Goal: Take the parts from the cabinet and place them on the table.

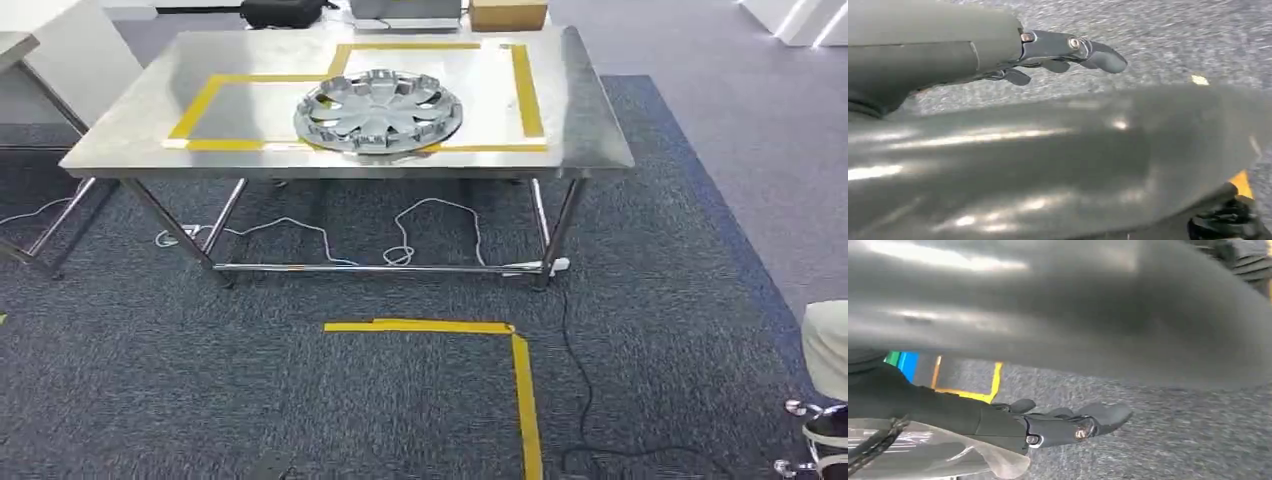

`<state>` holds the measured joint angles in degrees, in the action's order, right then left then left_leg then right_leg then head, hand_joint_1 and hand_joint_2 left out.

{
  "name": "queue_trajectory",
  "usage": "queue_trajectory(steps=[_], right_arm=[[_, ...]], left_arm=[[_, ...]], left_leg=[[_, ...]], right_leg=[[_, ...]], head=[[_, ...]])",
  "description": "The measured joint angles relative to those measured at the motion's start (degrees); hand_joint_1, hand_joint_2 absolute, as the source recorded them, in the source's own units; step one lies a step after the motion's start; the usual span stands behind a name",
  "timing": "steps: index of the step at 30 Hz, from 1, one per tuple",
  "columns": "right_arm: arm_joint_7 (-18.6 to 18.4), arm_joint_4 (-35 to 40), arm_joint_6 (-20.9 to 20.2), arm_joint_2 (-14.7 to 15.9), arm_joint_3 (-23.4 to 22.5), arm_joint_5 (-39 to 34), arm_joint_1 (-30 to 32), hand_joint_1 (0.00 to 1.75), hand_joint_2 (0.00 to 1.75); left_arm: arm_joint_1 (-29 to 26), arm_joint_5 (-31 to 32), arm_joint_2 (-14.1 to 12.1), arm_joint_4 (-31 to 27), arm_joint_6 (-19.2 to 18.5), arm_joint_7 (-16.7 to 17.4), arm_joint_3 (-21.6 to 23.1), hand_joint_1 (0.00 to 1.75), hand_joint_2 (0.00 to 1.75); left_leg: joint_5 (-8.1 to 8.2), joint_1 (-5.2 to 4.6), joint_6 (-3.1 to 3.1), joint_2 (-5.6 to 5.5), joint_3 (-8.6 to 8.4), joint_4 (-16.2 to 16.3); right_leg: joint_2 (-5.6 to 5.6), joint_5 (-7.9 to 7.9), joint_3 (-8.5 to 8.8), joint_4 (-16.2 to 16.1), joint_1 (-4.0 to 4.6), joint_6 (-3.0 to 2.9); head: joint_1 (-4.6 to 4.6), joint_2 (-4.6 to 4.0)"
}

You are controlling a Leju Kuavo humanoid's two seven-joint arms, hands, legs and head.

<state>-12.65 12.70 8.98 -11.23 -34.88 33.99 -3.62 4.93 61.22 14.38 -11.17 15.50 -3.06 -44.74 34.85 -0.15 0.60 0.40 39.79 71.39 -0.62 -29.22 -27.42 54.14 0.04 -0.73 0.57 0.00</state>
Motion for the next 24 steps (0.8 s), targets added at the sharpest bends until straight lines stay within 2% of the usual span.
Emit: queue_trajectory(steps=[1, 2, 3, 4, 5, 6, 7, 9, 10, 11, 12, 13, 15, 16, 17, 18, 19, 20, 21, 22, 23, 24], right_arm=[[0.17, 0.0, -0.06, 0.04, 0.28, 0.37, -0.03, 0.0, 0.0], [0.33, 0.0, -0.06, 0.04, 0.5, 0.52, -0.05, 0.0, 0.0], [0.61, 0.0, -0.09, 0.07, 0.66, 0.7, -0.06, 0.0, 0.0], [0.68, 0.0, -0.09, 0.07, 0.76, 0.81, -0.06, 0.0, 0.0], [0.7, 0.0, -0.07, 0.07, 0.85, 0.87, -0.07, 0.0, 0.0], [0.76, 0.0, 0.2, 0.04, 0.9, 1.25, -0.07, 0.0, 0.0], [0.76, 0.0, 0.77, 0.04, 1.14, 1.7, -0.08, 0.0, 0.0], [0.74, -0.02, 1.25, 0.04, 1.84, 2.6, -0.1, 0.0, 0.0], [0.68, -0.02, 1.18, 0.04, 2.23, 3.27, -0.09, 0.0, 0.0], [0.68, -0.02, 0.79, 0.09, 2.49, 3.63, -0.06, 0.0, 0.0], [0.72, -0.04, 0.24, 0.09, 2.75, 3.91, -0.06, 0.0, 0.0], [0.76, -0.09, 0.09, 0.09, 2.99, 4.04, -0.06, 0.0, 0.0], [0.76, -0.13, 0.2, 0.09, 3.32, 4.06, -0.07, 0.0, 0.0], [0.81, -0.13, 0.2, 0.09, 3.32, 4.06, -0.05, 0.0, 0.0], [0.92, -0.15, 0.18, 0.09, 3.34, 4.06, 0.02, 0.0, 0.0], [1.01, -0.15, 0.11, 0.11, 3.37, 4.13, 0.09, 0.0, 0.0], [1.16, -0.15, 0.11, 0.11, 3.45, 4.19, 0.09, 0.0, 0.0], [1.35, -0.15, 0.0, 0.11, 3.63, 4.28, 0.07, 0.0, 0.0], [1.62, -0.15, -0.02, 0.11, 3.74, 4.3, 0.07, 0.0, 0.0], [1.73, -0.2, -0.07, 0.11, 3.76, 4.33, 0.07, 0.0, 0.0], [1.9, -0.24, -0.13, 0.11, 3.78, 4.41, 0.14, 0.0, 0.0], [1.92, -0.26, -0.31, 0.11, 3.8, 4.52, 0.26, 0.0, 0.0]], left_arm=[[0.01, -0.11, -0.02, -0.02, 0.17, 0.06, 0.0, 0.0, 0.0], [0.02, -0.19, -0.04, 0.0, 0.3, 0.07, 0.0, 0.0, 0.0], [-0.01, -0.26, -0.09, 0.0, 0.37, 0.09, -0.02, 0.0, 0.0], [-0.01, -0.26, -0.13, -0.02, 0.39, 0.09, -0.04, 0.0, 0.0], [0.02, -0.26, -0.15, -0.02, 0.41, 0.09, -0.07, 0.0, 0.0], [0.03, -0.74, -0.26, -0.02, 0.48, 0.0, -0.07, 0.0, 0.0], [0.03, -1.31, -0.24, -0.02, 0.52, -0.24, -0.11, 0.0, 0.0], [0.1, -1.79, -0.28, -0.02, 0.57, -0.61, -0.26, 0.0, 0.0], [0.06, -1.77, -0.33, -0.02, 0.57, -0.63, -0.28, 0.0, 0.0], [-0.07, -1.68, -0.24, -0.02, 0.59, -0.63, -0.28, 0.0, 0.0], [-0.07, -1.48, -0.26, -0.02, 0.59, -0.63, -0.31, 0.0, 0.0], [-0.04, -1.16, -0.26, -0.02, 0.59, -0.63, -0.31, 0.0, 0.0], [-0.13, -1.07, -0.2, -0.02, 0.66, -0.68, -0.31, 0.0, 0.0], [-0.21, -1.05, -0.24, -0.02, 0.81, -0.68, -0.31, 0.0, 0.0], [-0.27, -1.05, -0.26, -0.02, 0.85, -0.68, -0.31, 0.0, 0.0], [-0.34, -1.05, -0.26, -0.02, 0.85, -0.7, -0.31, 0.0, 0.0], [-0.35, -1.05, -0.24, -0.02, 0.83, -0.7, -0.31, 0.0, 0.0], [-0.31, -1.03, -0.2, -0.02, 0.85, -0.74, -0.31, 0.0, 0.0], [-0.23, -1.03, -0.17, -0.02, 0.85, -0.79, -0.31, 0.0, 0.0], [-0.05, -1.03, -0.15, -0.02, 0.85, -0.79, -0.31, 0.0, 0.0], [0.06, -1.0, -0.15, -0.02, 0.85, -0.81, -0.31, 0.0, 0.0], [0.06, -1.0, -0.15, -0.02, 0.83, -0.81, -0.31, 0.0, 0.0]], left_leg=[[0.32, -0.01, -0.01, 0.0, -0.03, 3.29], [-0.82, -0.02, -0.12, 0.0, -0.61, 4.15], [-3.6, -0.03, -0.45, -0.01, -2.6, 3.06], [-5.48, -0.1, -0.9, -0.01, -5.21, -0.15], [-6.3, -0.27, -1.51, -0.05, -8.69, -5.08], [-5.48, -0.6, -2.2, -0.12, -12.56, -10.6], [-4.2, -0.76, -2.6, -0.03, -15.01, -14.95], [-3.53, -0.87, -2.68, -0.02, -14.88, -16.23], [-3.84, -0.84, -2.89, -0.1, -14.6, -16.3], [-4.71, -0.41, -3.13, -0.19, -14.27, -16.89], [-5.24, -0.36, -3.38, -0.31, -13.74, -16.87], [-5.62, -0.37, -3.76, -0.5, -13.16, -16.82], [-6.57, -0.5, -3.87, -0.86, -11.89, -16.68], [-7.0, -0.51, -3.78, -1.2, -11.24, -16.48], [-7.31, -0.51, -3.68, -1.52, -10.72, -16.3], [-7.57, -0.51, -3.59, -1.94, -10.31, -16.12], [-7.74, -0.5, -3.4, -2.49, -9.96, -15.91], [-7.87, -0.47, -3.2, -3.07, -9.71, -15.62], [-7.94, -0.42, -3.07, -3.55, -9.41, -15.25], [-7.95, -0.81, -2.81, -4.0, -8.74, -14.67], [-8.3, -0.65, -2.5, -4.68, -8.2, -14.5], [-8.59, -0.48, -2.09, -5.24, -7.82, -14.46]], right_leg=[[-0.04, 0.68, -0.61, 0.29, 0.1, 0.0], [-0.08, 1.19, -1.57, 0.6, 0.18, -0.01], [-0.1, 1.91, -3.06, 1.14, 0.36, 0.02], [-0.09, 2.37, -4.06, 1.5, 0.48, 0.05], [0.05, 2.56, -4.74, 1.73, 0.58, 0.11], [-0.01, 2.98, -5.26, 1.9, 0.52, 0.2], [0.06, 3.26, -5.59, 2.19, 0.87, 0.51], [-0.21, 4.2, -6.15, 2.28, 0.76, 1.06], [-0.52, 4.61, -6.21, 2.17, 0.73, 1.39], [-0.51, 4.59, -6.47, 2.33, 0.87, 1.64], [0.0, 2.91, -7.54, 3.55, 0.67, 2.13], [0.21, 0.1, -8.69, 6.7, 0.54, 2.47], [0.4, -5.21, -12.15, 16.45, 0.22, 3.0], [0.41, -6.52, -13.1, 19.81, 0.16, 3.18], [0.41, -6.34, -12.64, 20.14, 0.05, 3.32], [0.43, -4.97, -10.6, 17.91, -0.12, 3.36], [0.62, -2.96, -7.66, 13.48, -0.2, 3.3], [1.72, -0.78, -3.93, 7.62, -0.32, 3.14], [4.25, -0.24, -1.13, 2.87, -0.51, 2.93], [6.01, -1.08, -0.38, 1.17, -0.76, 2.74], [5.37, -1.02, -0.2, 1.57, -0.68, 2.57], [4.7, -0.94, -0.46, 1.74, -0.56, 2.32]], head=[[-0.09, 0.0], [0.04, 0.0], [-0.02, 0.0], [0.0, 0.0], [-0.04, 0.0], [-0.07, 0.0], [-0.02, 0.0], [0.02, 0.0], [-0.13, 0.0], [0.02, 0.0], [-0.11, 0.0], [-0.37, 0.0], [-0.33, 0.0], [-0.42, 0.0], [-0.37, 0.0], [-0.39, 0.0], [-0.35, 0.0], [-0.39, 0.0], [-0.42, 0.0], [-0.39, 0.0], [-0.2, 0.0], [-0.39, 0.0]])
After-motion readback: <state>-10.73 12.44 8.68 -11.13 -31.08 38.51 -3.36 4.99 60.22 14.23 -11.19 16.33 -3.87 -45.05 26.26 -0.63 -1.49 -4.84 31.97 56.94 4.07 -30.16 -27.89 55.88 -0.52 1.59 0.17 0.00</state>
